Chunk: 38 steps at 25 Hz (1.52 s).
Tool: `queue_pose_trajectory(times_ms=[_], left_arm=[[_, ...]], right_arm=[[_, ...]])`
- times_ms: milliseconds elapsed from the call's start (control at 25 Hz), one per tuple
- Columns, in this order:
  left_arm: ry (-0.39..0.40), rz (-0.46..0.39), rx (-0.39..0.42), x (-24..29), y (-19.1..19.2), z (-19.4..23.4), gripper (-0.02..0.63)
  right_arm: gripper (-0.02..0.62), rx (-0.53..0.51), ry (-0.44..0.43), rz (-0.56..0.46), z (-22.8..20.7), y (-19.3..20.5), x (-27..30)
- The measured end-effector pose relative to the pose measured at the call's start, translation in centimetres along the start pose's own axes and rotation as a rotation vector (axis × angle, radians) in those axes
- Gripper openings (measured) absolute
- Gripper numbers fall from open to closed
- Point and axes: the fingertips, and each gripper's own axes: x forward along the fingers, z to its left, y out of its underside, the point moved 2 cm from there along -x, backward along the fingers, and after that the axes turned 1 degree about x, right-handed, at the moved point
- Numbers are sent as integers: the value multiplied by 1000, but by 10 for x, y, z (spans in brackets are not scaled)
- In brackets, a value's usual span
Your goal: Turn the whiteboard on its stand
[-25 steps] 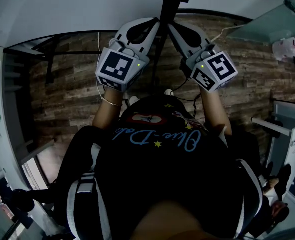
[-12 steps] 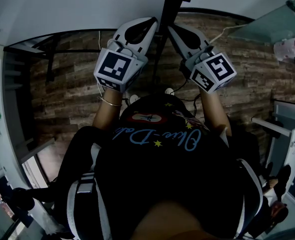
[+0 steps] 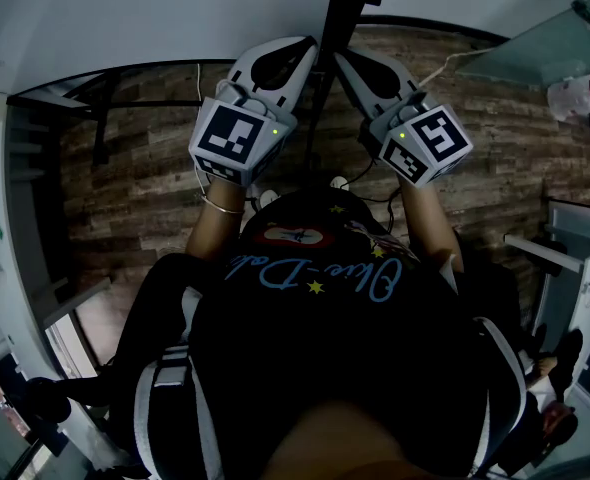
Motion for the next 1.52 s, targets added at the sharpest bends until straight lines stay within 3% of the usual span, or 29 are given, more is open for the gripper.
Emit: queue_pose_trajectory(times_ms=[800, 1520], left_arm=[[29, -6, 8, 15, -6, -8, -6], [5, 1, 19, 17, -7, -7, -6]], right_arm=[[26, 8, 10, -8, -7, -3, -7], [26, 33, -64, -52, -8, -8, -1]])
